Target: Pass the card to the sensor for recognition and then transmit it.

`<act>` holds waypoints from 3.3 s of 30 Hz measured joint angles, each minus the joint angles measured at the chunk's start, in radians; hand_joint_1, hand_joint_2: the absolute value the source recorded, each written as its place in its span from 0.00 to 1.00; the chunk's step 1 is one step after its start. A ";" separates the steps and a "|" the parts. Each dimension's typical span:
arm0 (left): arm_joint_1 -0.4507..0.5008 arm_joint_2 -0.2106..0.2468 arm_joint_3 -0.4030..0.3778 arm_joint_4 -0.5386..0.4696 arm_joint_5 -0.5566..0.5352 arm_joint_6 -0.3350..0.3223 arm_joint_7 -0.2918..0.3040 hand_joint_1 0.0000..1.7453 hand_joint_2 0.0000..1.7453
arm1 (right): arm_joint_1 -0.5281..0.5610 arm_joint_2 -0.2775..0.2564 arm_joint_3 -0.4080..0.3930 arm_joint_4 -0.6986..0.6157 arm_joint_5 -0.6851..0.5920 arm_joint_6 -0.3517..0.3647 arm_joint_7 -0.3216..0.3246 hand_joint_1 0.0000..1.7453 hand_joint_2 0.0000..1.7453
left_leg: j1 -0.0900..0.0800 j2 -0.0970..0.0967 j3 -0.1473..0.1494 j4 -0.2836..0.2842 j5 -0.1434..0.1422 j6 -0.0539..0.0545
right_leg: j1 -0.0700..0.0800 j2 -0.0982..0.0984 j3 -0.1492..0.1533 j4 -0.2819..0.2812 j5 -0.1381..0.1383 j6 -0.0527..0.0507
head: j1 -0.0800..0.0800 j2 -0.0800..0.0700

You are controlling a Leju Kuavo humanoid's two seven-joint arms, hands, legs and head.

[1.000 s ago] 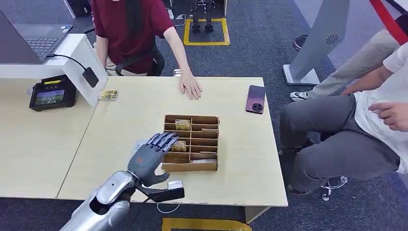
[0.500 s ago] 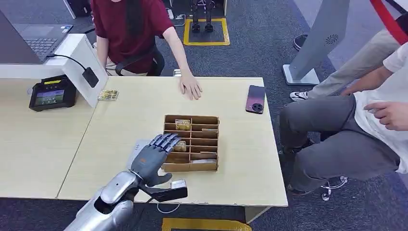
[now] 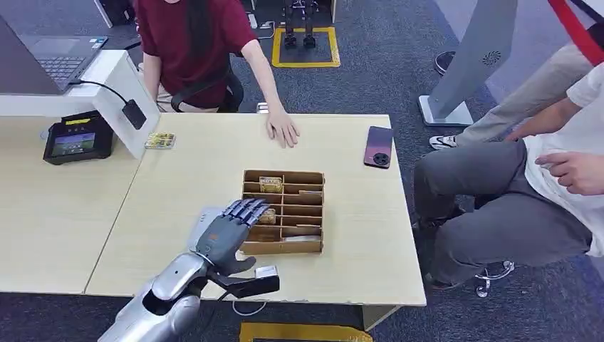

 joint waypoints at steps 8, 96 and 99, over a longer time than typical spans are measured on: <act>-0.013 -0.017 0.001 0.021 0.001 0.000 0.014 0.00 1.00 | 0.000 0.000 0.000 0.000 0.003 0.000 0.000 0.00 0.00 | 0.000 0.000 0.000 0.000 0.000 0.000 | 0.000 0.000 0.000 0.000 0.000 0.000 | 0.000 0.000; -0.029 -0.066 0.051 0.083 0.002 0.021 0.016 0.00 1.00 | -0.001 0.005 0.000 0.000 0.014 -0.003 0.003 0.00 0.00 | 0.000 0.000 0.000 0.000 0.000 0.000 | 0.000 0.000 0.000 0.000 0.000 0.000 | 0.000 0.000; -0.029 -0.066 0.051 0.083 0.002 0.021 0.016 0.00 1.00 | -0.001 0.005 0.000 0.000 0.014 -0.003 0.003 0.00 0.00 | 0.000 0.000 0.000 0.000 0.000 0.000 | 0.000 0.000 0.000 0.000 0.000 0.000 | 0.000 0.000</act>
